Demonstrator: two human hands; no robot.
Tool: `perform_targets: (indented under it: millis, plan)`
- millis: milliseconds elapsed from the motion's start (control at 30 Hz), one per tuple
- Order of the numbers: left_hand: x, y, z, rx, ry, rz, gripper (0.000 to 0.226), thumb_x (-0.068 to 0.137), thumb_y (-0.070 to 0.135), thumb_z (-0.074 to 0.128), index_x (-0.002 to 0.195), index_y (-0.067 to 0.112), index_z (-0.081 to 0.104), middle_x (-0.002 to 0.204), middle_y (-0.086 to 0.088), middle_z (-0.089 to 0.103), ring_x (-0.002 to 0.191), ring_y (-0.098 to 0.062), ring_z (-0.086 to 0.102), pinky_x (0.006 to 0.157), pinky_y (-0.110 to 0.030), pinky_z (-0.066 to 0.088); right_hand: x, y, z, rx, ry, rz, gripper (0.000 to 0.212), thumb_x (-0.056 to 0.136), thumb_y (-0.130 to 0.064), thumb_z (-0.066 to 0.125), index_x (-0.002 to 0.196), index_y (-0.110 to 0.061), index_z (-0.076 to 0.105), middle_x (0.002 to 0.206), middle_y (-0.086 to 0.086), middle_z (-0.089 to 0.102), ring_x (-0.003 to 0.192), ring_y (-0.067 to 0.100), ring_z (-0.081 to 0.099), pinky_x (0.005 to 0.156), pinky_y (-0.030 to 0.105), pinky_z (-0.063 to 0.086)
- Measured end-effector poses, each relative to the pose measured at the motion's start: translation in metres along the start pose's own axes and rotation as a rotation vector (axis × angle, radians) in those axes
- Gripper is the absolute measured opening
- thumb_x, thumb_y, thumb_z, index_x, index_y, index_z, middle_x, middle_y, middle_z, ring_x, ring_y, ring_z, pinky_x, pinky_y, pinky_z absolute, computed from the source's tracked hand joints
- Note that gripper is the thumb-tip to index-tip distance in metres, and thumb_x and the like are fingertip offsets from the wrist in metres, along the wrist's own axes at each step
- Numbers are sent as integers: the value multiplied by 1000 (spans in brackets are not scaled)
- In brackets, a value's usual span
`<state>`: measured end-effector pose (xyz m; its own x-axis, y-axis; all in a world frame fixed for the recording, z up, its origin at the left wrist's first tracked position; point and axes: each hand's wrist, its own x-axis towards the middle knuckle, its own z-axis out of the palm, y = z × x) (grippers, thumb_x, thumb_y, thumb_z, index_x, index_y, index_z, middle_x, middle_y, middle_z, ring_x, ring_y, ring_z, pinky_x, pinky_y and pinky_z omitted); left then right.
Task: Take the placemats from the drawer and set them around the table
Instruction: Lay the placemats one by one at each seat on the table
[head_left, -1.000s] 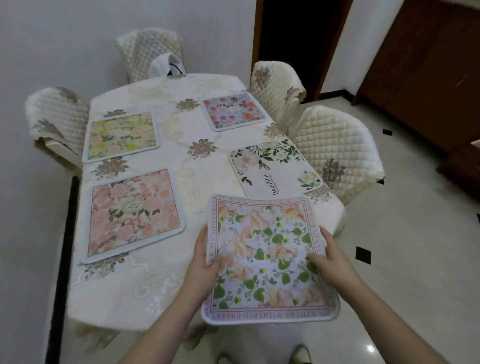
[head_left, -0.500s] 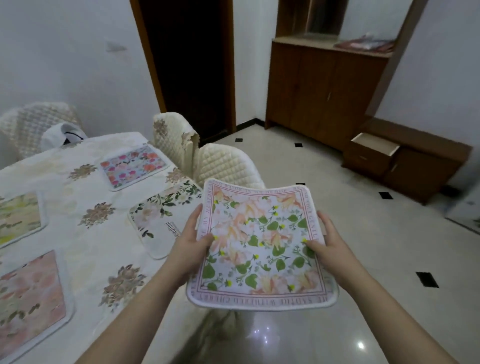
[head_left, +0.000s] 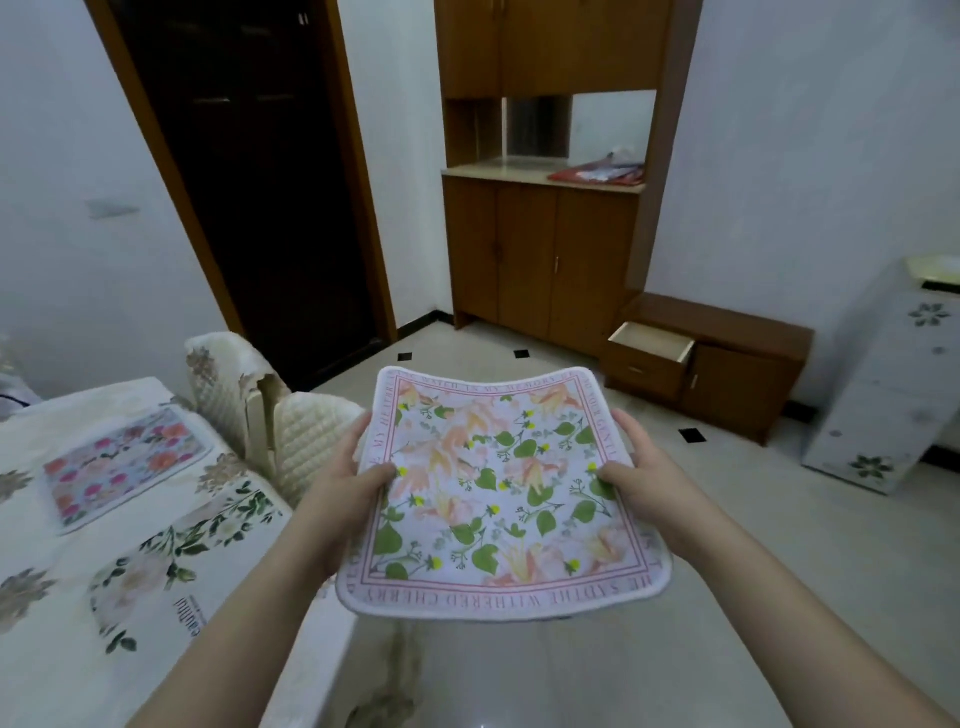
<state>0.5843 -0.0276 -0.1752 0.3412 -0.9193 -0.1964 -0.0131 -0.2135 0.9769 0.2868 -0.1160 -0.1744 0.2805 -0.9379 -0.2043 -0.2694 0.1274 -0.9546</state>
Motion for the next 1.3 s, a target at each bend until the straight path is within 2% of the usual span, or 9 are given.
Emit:
perform_targets:
  millis: [167, 267, 367, 533, 667, 800, 933, 1133, 1300]
  plan:
    - [56, 42, -4, 39, 7, 31, 67, 97, 5, 54, 146, 46, 35, 103, -17, 72, 80, -41, 73, 58, -47, 62, 50, -33, 3, 42, 41, -21, 66, 95, -3, 48, 141, -47, 29, 104, -8, 65, 77, 24, 75, 64, 44, 61]
    - [97, 61, -16, 34, 1, 45, 60, 97, 7, 55, 144, 42, 38, 108, -17, 71, 81, -42, 73, 65, -53, 61, 85, -53, 7, 56, 47, -39, 61, 97, -4, 49, 141, -41, 30, 101, -8, 64, 71, 19, 74, 53, 34, 58]
    - [139, 79, -25, 4, -6, 48, 49, 98, 7, 53, 136, 37, 45, 99, -18, 74, 70, -35, 73, 51, -40, 59, 125, -74, 9, 97, 51, -26, 57, 97, -2, 50, 139, -37, 33, 101, -1, 66, 67, 23, 74, 47, 31, 55]
    - [200, 108, -40, -78, -67, 70, 45, 97, 5, 52, 130, 37, 48, 94, -20, 75, 71, -37, 72, 53, -41, 61, 178, -104, 6, 156, 41, -43, 46, 96, -4, 52, 129, -35, 43, 107, 10, 71, 82, 35, 74, 75, 56, 58]
    - [252, 133, -39, -19, -52, 128, 52, 97, 9, 53, 140, 38, 42, 93, -18, 75, 73, -38, 73, 48, -35, 58, 223, -126, -5, 192, 43, -60, 53, 96, -7, 54, 141, -31, 38, 107, 11, 73, 83, 37, 73, 72, 53, 59]
    - [295, 148, -26, -25, -49, 134, 56, 98, 10, 53, 145, 37, 38, 93, -17, 76, 78, -40, 73, 48, -37, 59, 268, -143, -17, 176, 54, -65, 57, 95, -8, 56, 143, -31, 35, 96, 6, 76, 82, 36, 73, 76, 54, 58]
    - [342, 162, -9, -10, -33, 137, 56, 99, 12, 53, 146, 38, 36, 93, -20, 75, 80, -43, 73, 47, -36, 58, 318, -156, -35, 179, 17, -73, 53, 97, -9, 55, 142, -28, 37, 94, 5, 76, 81, 33, 74, 60, 41, 61]
    - [405, 186, 30, -44, 47, 150, 45, 99, 11, 53, 135, 37, 48, 92, -22, 74, 74, -40, 73, 47, -36, 58, 398, -173, -76, 198, -54, -113, 55, 97, -8, 55, 143, -31, 35, 91, 9, 76, 78, 32, 74, 53, 35, 59]
    - [459, 215, 54, -71, 102, 163, 51, 97, 12, 54, 141, 36, 42, 95, -22, 74, 83, -44, 72, 55, -41, 60, 470, -203, -110, 191, -106, -118, 61, 97, -11, 57, 149, -26, 31, 93, 12, 76, 71, 28, 74, 45, 28, 55]
